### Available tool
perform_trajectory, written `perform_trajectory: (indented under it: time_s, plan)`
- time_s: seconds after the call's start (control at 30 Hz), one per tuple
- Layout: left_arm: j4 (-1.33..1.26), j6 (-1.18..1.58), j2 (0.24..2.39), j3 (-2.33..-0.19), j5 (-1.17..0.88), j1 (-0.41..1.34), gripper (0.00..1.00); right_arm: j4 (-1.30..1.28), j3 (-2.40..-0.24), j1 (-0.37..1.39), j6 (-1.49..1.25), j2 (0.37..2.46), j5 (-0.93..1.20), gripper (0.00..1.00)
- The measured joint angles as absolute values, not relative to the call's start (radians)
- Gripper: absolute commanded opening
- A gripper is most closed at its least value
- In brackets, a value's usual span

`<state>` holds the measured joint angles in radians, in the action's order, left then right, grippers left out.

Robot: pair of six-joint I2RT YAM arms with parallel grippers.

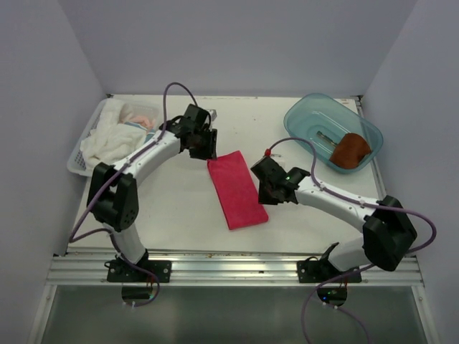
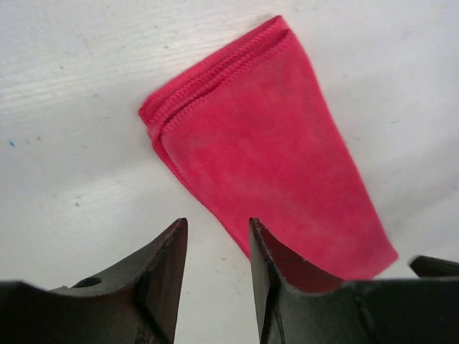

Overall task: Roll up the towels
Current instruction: Fold the towel

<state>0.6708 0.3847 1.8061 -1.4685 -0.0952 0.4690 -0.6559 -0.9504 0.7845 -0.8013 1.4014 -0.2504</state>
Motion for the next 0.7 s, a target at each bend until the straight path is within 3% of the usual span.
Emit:
perform_trajectory:
  time_s: [0.17, 0.33, 0.7]
  plan:
    - [0.596, 0.45, 1.615, -1.259, -0.209, 0.503, 0.34, -0.606, -0.955, 0.793, -0.784, 1.525, -0.215, 0.0]
    - [0.458, 0.542, 1.574, -1.033, -0.356, 0.58, 0.3, -0.562, -0.945, 0.793, -0.774, 1.616, -0.19, 0.0]
    - [0.302, 0.658, 1.58, -0.787, -0.482, 0.754, 0.24, -0.571, -0.931, 0.797, -0.759, 1.531, -0.187, 0.0]
